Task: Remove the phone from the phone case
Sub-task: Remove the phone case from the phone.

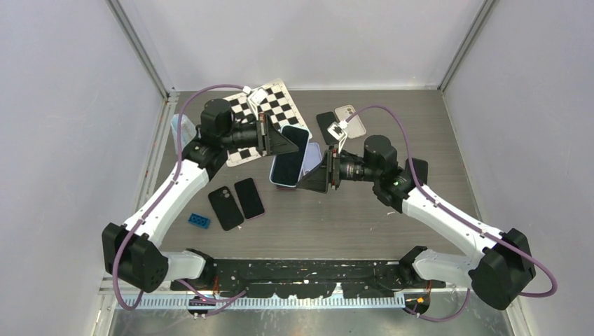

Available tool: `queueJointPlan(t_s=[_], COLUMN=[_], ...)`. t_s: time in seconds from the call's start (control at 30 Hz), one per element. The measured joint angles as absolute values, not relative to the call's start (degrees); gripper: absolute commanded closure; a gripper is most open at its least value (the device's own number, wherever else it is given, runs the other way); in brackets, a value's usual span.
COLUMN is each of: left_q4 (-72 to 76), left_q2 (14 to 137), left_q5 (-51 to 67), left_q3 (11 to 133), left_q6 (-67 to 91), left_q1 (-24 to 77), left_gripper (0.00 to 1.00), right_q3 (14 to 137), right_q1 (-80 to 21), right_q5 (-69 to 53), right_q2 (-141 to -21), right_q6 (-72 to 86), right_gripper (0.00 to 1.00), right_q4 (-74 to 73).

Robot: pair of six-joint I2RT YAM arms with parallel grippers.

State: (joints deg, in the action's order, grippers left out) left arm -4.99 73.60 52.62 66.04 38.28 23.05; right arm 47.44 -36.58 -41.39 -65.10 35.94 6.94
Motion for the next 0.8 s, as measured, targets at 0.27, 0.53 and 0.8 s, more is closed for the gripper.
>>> queueJointPlan(t_s=[0.27,0.53,0.8], left_q4=[-4.95,-4.62,-4.54], left_q2=[73.6,73.38,73.36], left_q5=[53.06,53.6,53.45], left_q3=[66.08,66.41,66.41], left_q6=[38.3,38.96,38.96], left_q1=[25.21,25.87,25.87], left_gripper=[1.0,1.0,1.0], right_q3=[44.31,43.16,42.39], right_q1=[-36.58,-36.36,-36.38], right_q5=[-43.59,-43.86,-47.13], right_q2=[-64.82,-66.13,-69.82], right_q6=[39.42,42.52,44.75], right_gripper=[0.39,0.63,0.51], right_q4=[16.84,23.29,27.79])
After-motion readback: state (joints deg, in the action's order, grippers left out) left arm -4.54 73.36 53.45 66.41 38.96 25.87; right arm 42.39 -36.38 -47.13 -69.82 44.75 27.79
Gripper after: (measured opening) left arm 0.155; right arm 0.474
